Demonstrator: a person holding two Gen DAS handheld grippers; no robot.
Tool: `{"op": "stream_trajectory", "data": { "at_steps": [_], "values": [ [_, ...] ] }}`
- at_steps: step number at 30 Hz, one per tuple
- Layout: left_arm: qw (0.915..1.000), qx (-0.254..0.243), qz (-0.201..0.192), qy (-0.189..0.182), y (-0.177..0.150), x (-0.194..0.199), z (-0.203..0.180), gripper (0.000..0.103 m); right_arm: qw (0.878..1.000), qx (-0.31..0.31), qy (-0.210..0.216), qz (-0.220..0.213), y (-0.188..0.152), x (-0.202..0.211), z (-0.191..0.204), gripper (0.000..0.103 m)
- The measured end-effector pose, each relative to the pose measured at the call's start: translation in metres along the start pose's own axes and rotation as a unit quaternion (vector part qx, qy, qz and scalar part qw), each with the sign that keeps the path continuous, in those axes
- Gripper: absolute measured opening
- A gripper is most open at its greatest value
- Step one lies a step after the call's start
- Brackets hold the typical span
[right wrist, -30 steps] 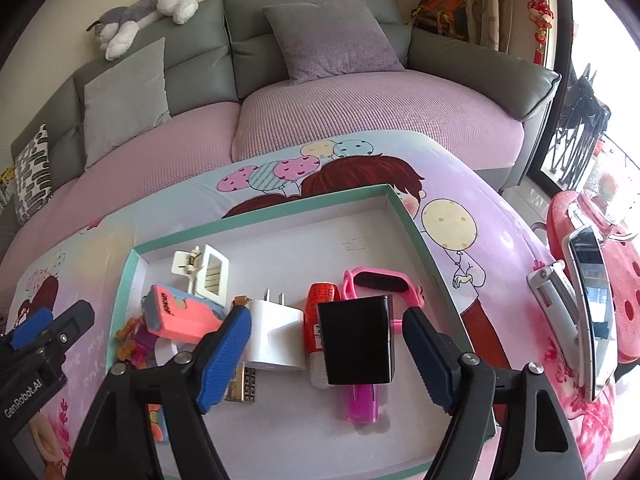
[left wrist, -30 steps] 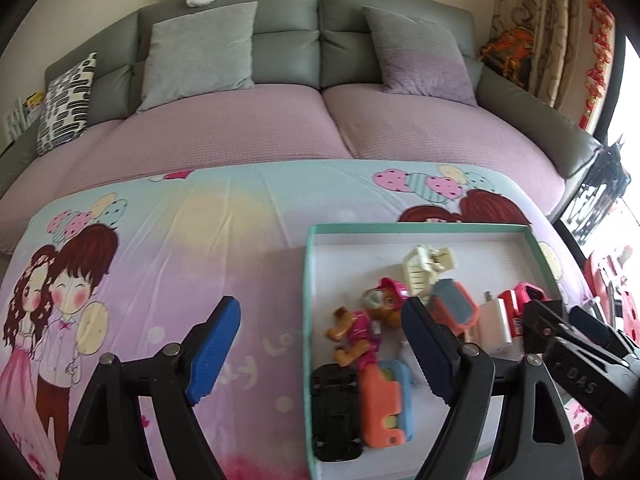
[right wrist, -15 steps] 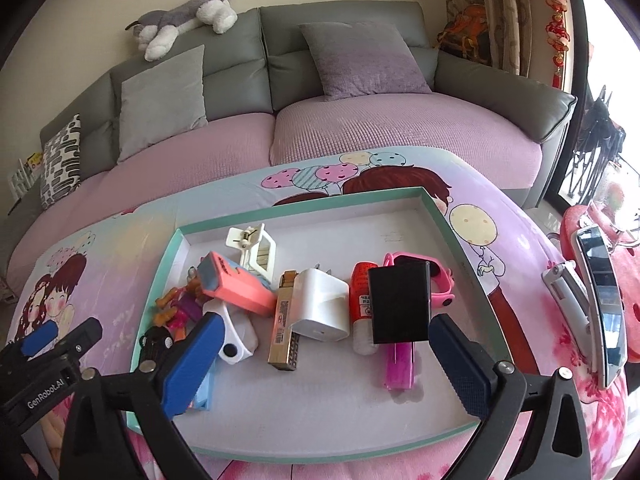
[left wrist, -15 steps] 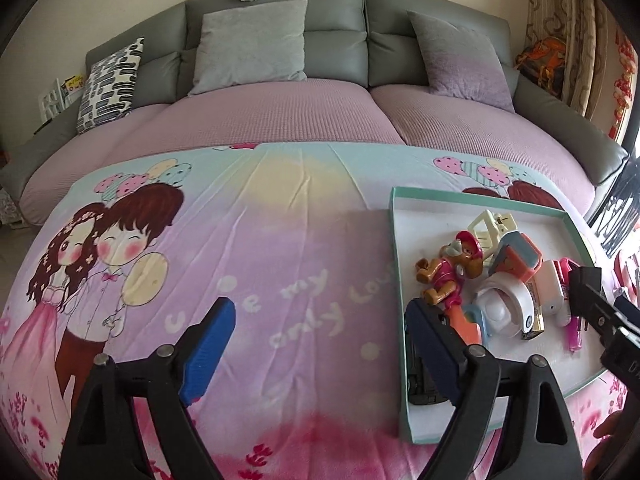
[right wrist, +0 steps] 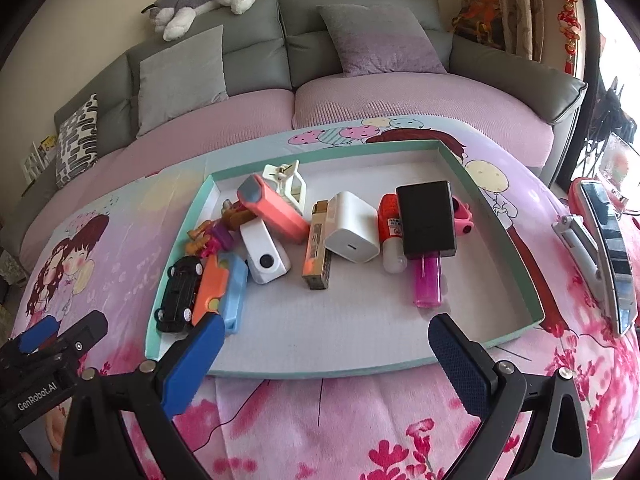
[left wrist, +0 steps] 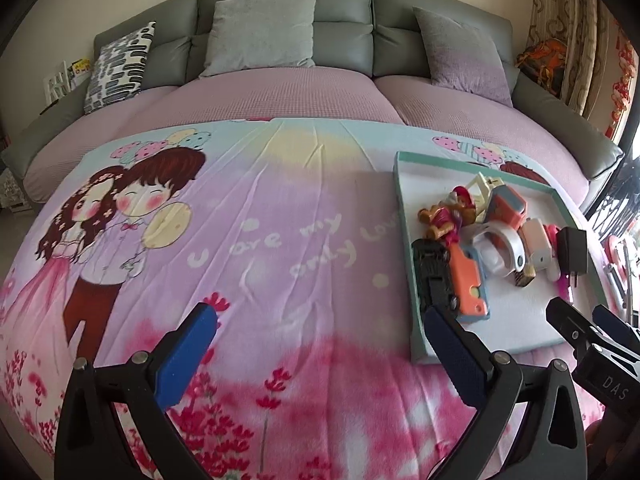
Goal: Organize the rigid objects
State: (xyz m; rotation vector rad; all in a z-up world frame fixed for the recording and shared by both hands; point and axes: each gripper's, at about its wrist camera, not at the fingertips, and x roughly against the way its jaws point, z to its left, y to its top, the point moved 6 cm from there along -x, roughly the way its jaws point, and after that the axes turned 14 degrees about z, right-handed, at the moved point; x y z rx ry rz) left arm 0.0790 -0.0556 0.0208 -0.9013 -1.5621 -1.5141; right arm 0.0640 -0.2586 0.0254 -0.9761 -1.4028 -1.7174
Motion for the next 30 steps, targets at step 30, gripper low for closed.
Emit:
{"op": "stream_trajectory", "data": {
  "at_steps": [30],
  "values": [
    [0.998, 0.016, 0.016, 0.059, -0.038, -0.002, 0.023, 0.103, 0.999, 0.023, -0.028, -0.009, -0.031, -0.004, 0.014, 0.103]
  ]
}}
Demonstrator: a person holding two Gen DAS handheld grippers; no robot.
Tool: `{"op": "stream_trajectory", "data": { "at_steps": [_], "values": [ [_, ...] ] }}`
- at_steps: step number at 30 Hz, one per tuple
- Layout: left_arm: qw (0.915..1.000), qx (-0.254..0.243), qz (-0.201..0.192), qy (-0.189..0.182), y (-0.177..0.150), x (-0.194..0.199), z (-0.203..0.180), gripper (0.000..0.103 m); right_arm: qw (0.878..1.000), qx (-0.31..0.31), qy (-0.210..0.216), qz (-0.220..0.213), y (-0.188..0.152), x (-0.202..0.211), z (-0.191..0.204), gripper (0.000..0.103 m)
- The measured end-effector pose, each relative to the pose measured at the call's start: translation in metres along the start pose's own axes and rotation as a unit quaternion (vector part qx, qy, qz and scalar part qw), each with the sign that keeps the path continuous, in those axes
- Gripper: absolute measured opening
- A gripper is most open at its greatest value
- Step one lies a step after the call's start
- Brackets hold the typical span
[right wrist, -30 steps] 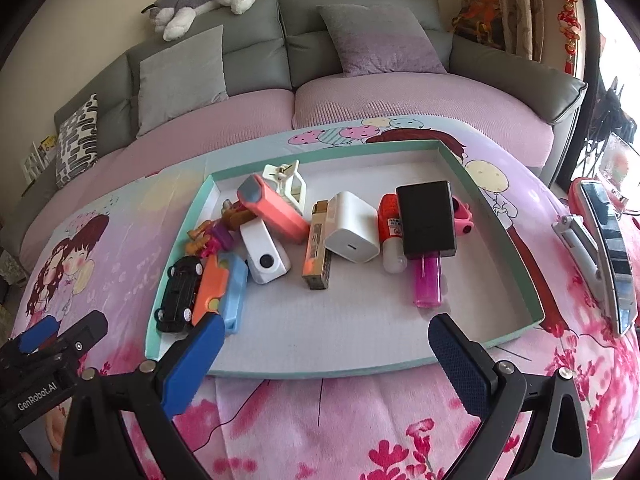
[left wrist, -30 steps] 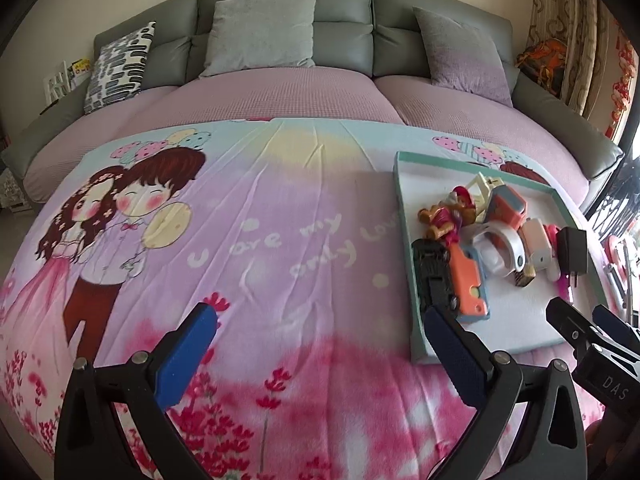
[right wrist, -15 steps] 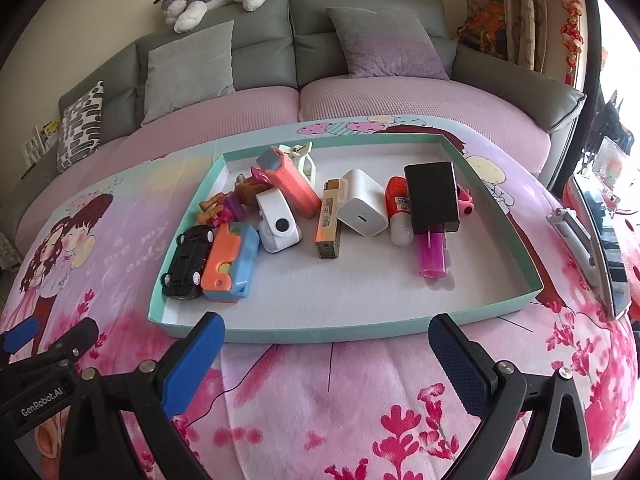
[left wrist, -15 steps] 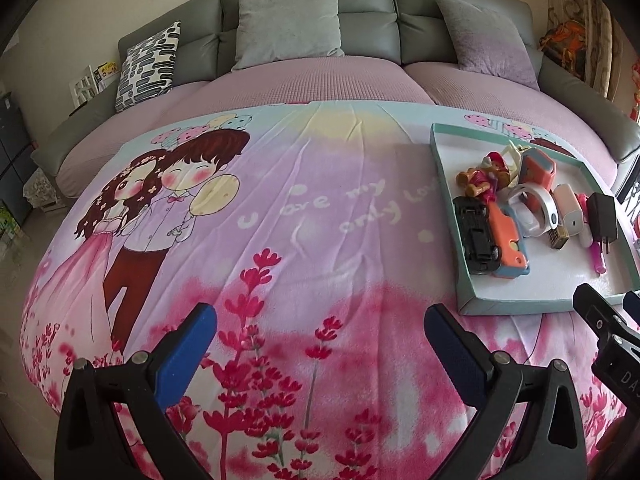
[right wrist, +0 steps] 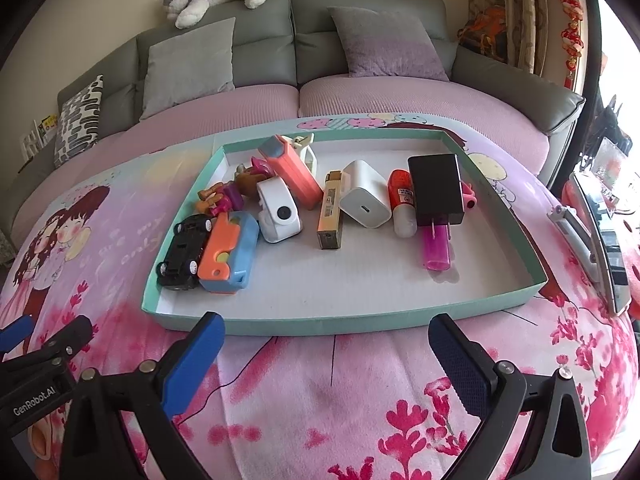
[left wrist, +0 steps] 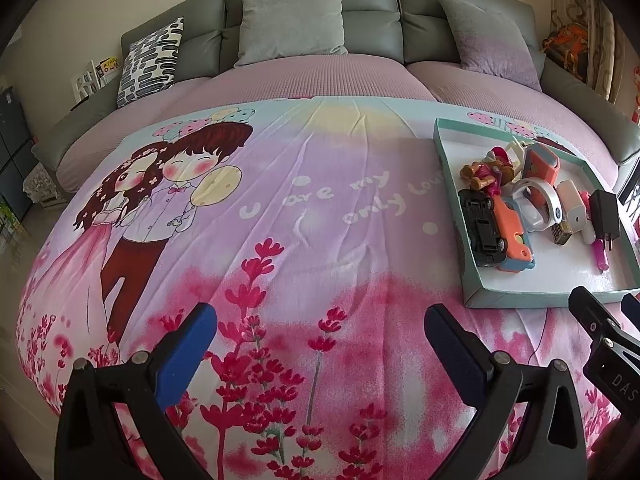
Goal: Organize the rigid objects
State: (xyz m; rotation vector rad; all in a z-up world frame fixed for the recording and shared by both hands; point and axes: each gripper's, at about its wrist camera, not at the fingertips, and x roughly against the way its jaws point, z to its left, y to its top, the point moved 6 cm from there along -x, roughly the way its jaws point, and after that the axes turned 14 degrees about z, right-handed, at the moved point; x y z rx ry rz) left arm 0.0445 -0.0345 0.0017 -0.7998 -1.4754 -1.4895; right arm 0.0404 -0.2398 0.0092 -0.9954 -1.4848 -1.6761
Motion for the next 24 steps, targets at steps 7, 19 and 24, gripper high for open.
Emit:
{"op": "stream_trajectory", "data": {
  "at_steps": [7, 19, 24],
  "values": [
    [1.0, 0.0, -0.002, 0.001, 0.0004, 0.0001, 0.0002, 0.103, 1.0, 0.0, 0.0, 0.004, -0.0004, -0.0032, -0.0001, 0.103],
    [1.0, -0.004, -0.006, 0.006, 0.0016, 0.0019, -0.0014, 0.103, 1.0, -0.002, 0.0, 0.008, -0.0012, -0.006, -0.0006, 0.103],
    [1.0, -0.003, -0.007, 0.006, 0.0019, 0.0023, -0.001, 0.103, 1.0, -0.002, 0.0, 0.008, -0.0011, -0.0063, -0.0007, 0.103]
  ]
}}
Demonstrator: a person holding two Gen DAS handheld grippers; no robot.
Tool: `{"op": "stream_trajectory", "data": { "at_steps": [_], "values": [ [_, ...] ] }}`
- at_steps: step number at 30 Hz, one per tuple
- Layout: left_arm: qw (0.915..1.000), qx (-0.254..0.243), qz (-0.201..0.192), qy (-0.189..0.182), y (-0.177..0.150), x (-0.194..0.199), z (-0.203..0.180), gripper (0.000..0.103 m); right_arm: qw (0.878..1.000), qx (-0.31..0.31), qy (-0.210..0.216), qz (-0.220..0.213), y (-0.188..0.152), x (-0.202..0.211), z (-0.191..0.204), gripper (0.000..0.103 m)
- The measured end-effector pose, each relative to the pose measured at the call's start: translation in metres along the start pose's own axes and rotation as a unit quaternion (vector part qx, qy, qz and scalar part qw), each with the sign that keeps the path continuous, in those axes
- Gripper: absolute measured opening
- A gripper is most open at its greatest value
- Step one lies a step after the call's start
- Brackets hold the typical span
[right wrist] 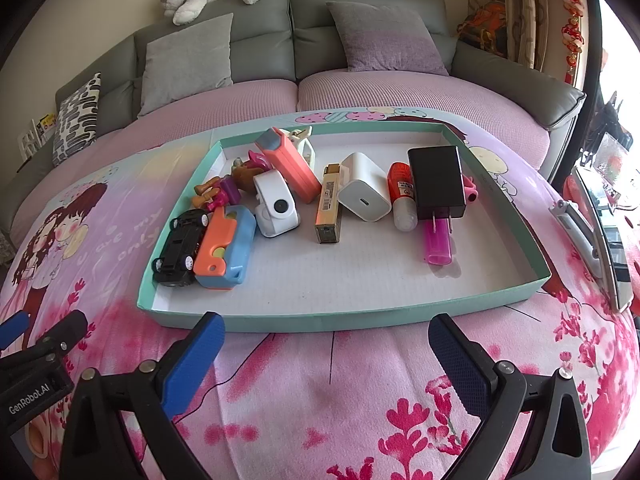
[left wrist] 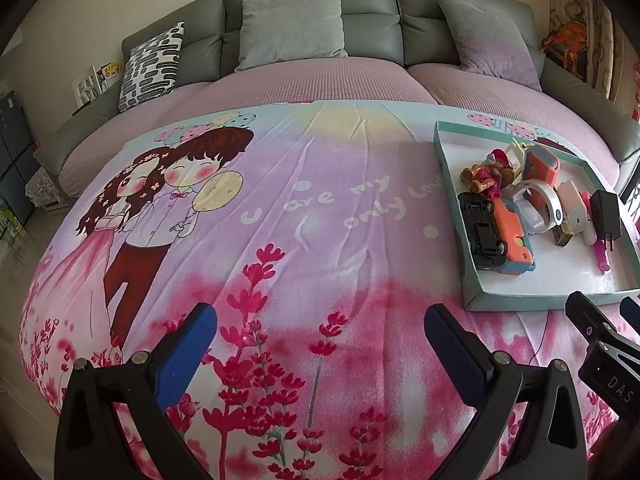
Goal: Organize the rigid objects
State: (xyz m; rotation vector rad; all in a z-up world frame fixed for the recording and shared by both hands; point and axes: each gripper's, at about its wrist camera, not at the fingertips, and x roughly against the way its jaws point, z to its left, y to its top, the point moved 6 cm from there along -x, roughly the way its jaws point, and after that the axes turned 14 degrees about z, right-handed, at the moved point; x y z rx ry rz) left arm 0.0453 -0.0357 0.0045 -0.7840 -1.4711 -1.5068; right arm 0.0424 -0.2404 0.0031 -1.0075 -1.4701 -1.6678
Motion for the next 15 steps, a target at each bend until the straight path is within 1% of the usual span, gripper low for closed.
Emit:
{"op": "stream_trajectory", "data": {
  "at_steps": [15],
  "values": [
    [1.0, -0.001, -0.002, 0.003, 0.0002, 0.0015, -0.0011, 0.103, 1.0, -0.002, -0.001, 0.004, -0.0009, -0.0024, -0.0008, 0.103]
  ]
}}
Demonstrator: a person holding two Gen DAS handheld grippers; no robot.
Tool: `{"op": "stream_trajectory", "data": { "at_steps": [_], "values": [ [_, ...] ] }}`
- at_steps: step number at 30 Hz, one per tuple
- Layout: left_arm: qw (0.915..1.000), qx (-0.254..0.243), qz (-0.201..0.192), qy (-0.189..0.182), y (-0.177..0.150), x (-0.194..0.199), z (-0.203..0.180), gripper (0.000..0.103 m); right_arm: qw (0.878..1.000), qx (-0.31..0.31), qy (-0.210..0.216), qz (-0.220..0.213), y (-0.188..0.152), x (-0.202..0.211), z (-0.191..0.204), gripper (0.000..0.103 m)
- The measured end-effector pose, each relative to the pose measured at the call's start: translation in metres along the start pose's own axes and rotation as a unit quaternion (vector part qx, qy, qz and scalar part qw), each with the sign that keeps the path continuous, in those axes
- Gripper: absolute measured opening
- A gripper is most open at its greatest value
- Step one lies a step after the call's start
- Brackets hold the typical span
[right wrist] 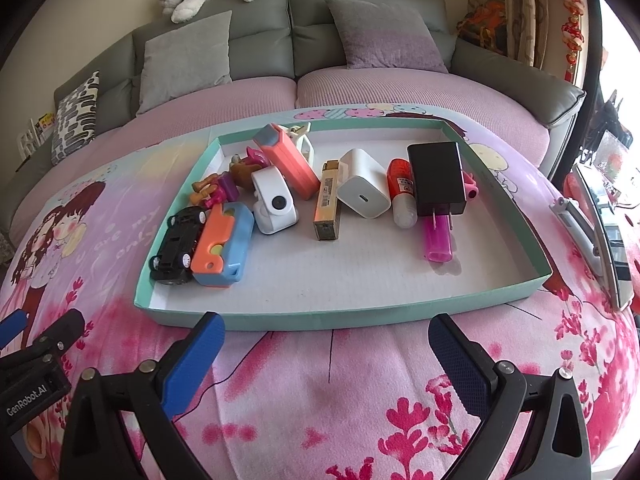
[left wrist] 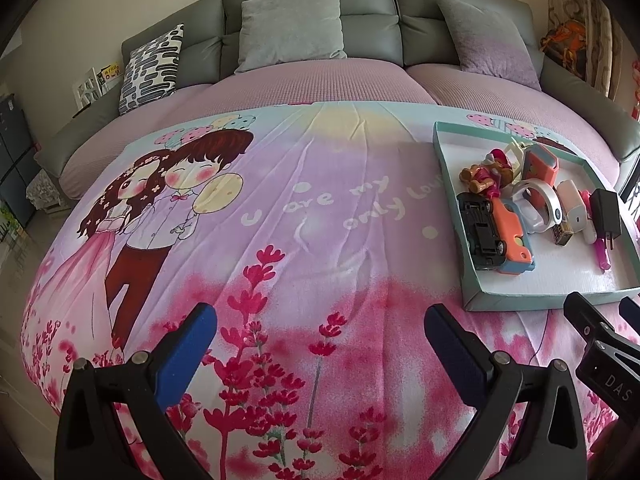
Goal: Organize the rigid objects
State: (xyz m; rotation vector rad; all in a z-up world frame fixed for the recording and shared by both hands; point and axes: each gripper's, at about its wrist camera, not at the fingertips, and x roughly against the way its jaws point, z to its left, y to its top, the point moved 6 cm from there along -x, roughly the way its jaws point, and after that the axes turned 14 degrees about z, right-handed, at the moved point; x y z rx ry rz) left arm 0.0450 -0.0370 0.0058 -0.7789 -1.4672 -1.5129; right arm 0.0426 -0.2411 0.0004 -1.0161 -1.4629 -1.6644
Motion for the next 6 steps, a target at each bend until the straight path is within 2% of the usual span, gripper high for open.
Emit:
{"op": "stream_trajectory", "data": {
  "at_steps": [6],
  "values": [
    [1.0, -0.001, -0.005, 0.001, 0.0, 0.0019, 0.0004, 0.103, 1.0, 0.0, 0.0, 0.0, 0.0, -0.0001, -0.0003, 0.103]
  ]
}}
